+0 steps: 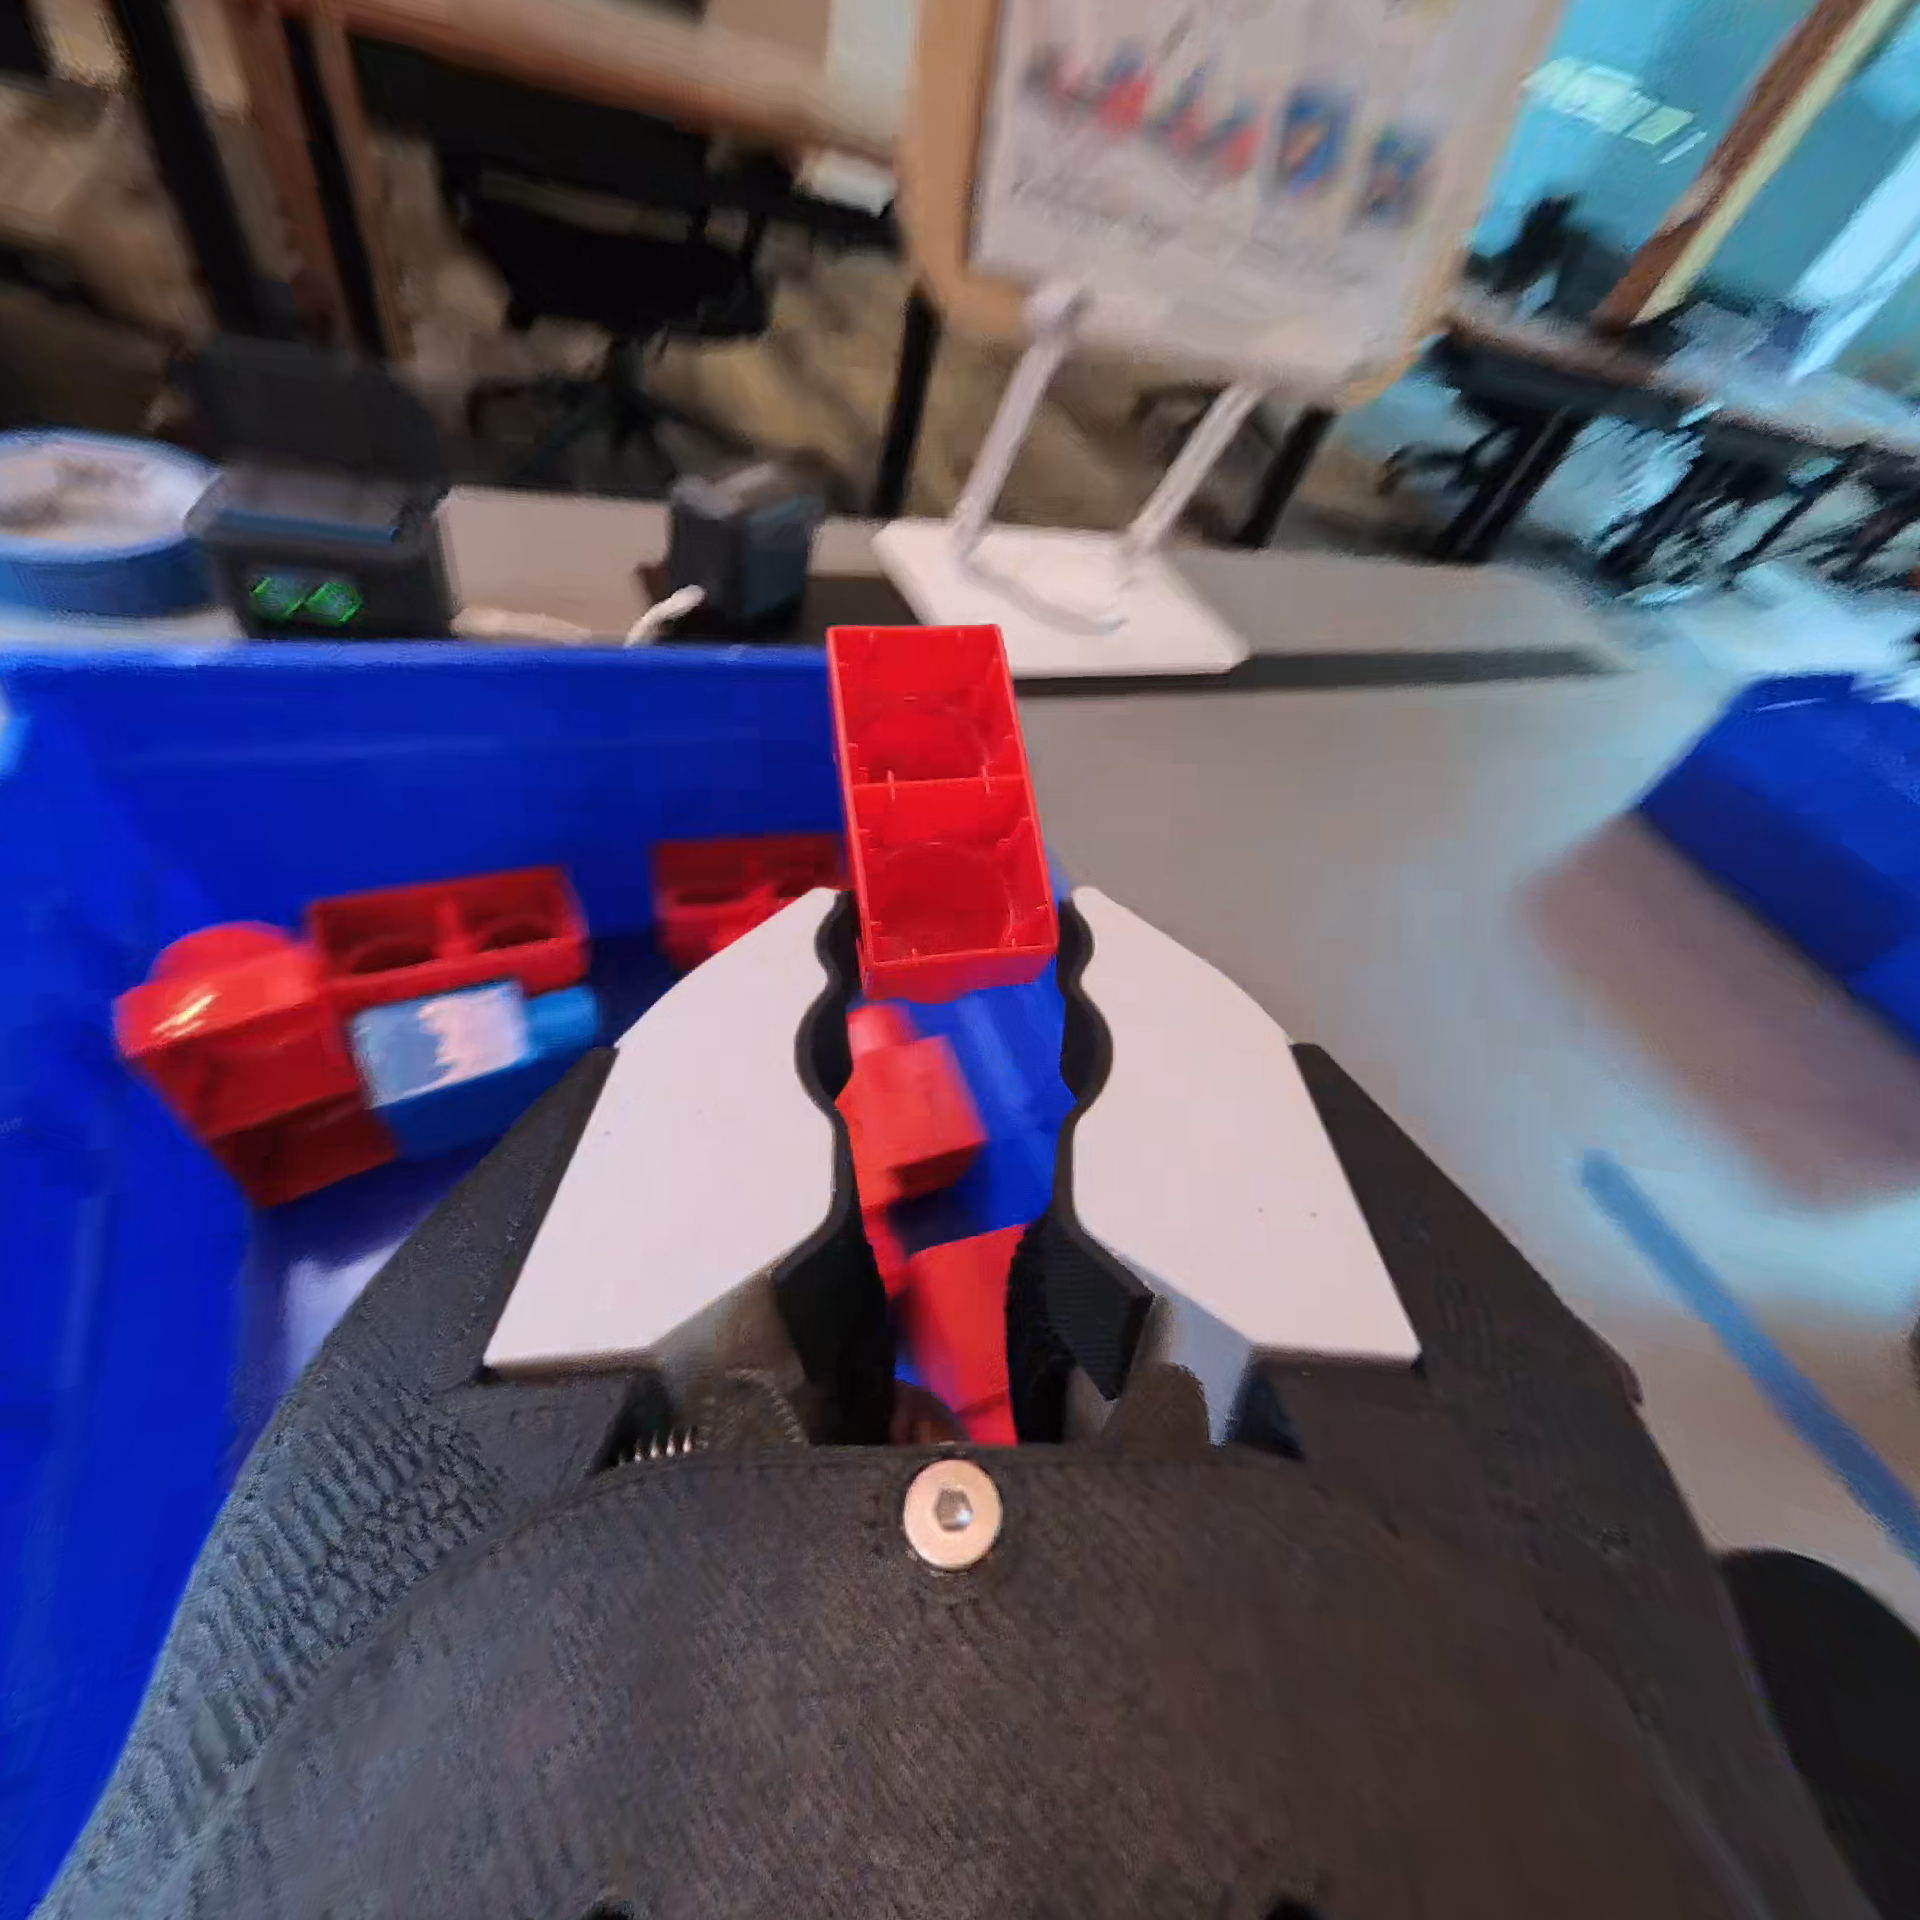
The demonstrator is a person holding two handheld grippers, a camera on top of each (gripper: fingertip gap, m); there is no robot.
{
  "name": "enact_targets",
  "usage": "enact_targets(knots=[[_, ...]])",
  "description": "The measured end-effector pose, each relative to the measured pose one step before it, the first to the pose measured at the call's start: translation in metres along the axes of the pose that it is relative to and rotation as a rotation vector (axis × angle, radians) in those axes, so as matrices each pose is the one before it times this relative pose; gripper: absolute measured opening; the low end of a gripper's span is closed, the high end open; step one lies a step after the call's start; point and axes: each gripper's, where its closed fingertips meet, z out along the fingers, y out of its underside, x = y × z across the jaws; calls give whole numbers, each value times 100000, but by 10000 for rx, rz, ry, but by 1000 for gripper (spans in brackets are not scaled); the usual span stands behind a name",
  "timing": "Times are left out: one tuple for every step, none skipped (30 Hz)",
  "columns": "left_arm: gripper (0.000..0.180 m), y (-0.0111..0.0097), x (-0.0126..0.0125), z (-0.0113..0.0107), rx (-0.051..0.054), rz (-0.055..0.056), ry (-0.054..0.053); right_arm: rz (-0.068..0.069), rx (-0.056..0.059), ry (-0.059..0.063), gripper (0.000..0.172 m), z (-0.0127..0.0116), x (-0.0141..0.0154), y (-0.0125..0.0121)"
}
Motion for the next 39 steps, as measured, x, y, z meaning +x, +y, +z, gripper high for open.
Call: enact_targets(knots=[[37,-846,1964,-618,458,51,571,-34,-19,5,60,16,-28,24],[37,-627,2141,-409,331,149,565,-32,-17,5,59,12,-16,19],[37,-391,2343,-197,210,215,603,-33,-17,-8,59,17,-44,22],[37,-221,2519,23,144,293,643,-37,-20,-14,59,15,-49,25],[37,17,2482,271,44,275,574,-42,-17,-19,59,27,-59,12],[37,268,2601,493,-27,308,631,-41,-13,-26,59,7,-67,16],[37,480,2597,709,-83,274,633,-38,-8,-34,59,10,-79,10],[37,628,2457,894,-125,239,588,-33,-6,-32,59,3,-77,6],[37,650,2395,1011,-61,247,608,-32,-5,-38,59,8,-76,3],[37,592,2115,1082,10,207,484,-35,-9,-42,59,10,-90,20],[37,623,1777,1125,-6,163,358,-31,-26,-39,59,29,-72,21],[37,585,1564,1088,-6,186,313,-30,-33,-35,59,29,-80,41],[37,493,1213,1025,33,285,152,-34,-37,-37,59,39,-74,46],[37,523,1097,954,1,302,155,-43,-54,-54,59,55,-101,60],[37,579,980,910,-54,250,188,-62,-58,-111,59,60,-198,57],[37,732,889,872,-155,255,243,-80,-50,-233,59,75,-368,40],[37,952,884,808,-321,217,368,-92,-58,-375,60,77,-547,20],[37,881,915,715,-307,133,476,-128,-80,-557,63,106,-791,33],[37,673,797,609,-191,63,430,-188,-121,-689,64,126,-993,72],[37,576,903,494,-181,128,526,-229,-174,-638,65,175,-942,126],[37,504,622,402,-184,143,320,-250,-209,-558,66,247,-836,178],[37,318,521,324,-109,204,230,-244,-187,-471,66,329,-737,131],[37,249,444,260,-126,86,208,-253,-136,-421,66,409,-692,25],[37,214,324,207,-163,11,173,-289,-49,-326,66,416,-560,-130],[37,133,283,129,-105,72,146,-317,44,-209,66,424,-364,-269],[37,114,246,92,-89,65,124,-326,67,-222,65,416,-333,-292],[37,111,267,78,-93,58,158,-285,16,-220,64,422,-281,-217],[37,120,232,62,-95,33,149,-210,-73,-205,63,390,-189,-70],[37,98,209,58,-76,42,119,-137,-153,-227,62,354,-180,80],[37,97,210,46,-81,41,131,-79,-174,-199,61,295,-154,128],[37,88,214,66,-80,45,132,-80,-95,-150,59,217,-128,28],[37,-3,152,58,-24,63,75,-124,5,-164,52,154,-209,-105],[37,-44,65,44,12,46,26,-166,-8,-159,40,97,-220,-93],[37,6,23,1,-19,51,18,-186,-66,-123,37,36,-163,-50],[37,-170,-188,-83,119,-7,-131,-170,-156,19,37,-47,78,49],[37,-373,-219,-158,258,-93,-139,-178,-110,61,36,-96,125,-25],[38,-563,-212,-208,388,-237,-95,-252,34,107,36,-147,135,-227],[38,-639,-253,-234,442,-459,-51,-370,160,213,36,-176,228,-403],[45,-659,-431,-274,497,-716,-72,-467,208,209,36,-217,197,-501]])
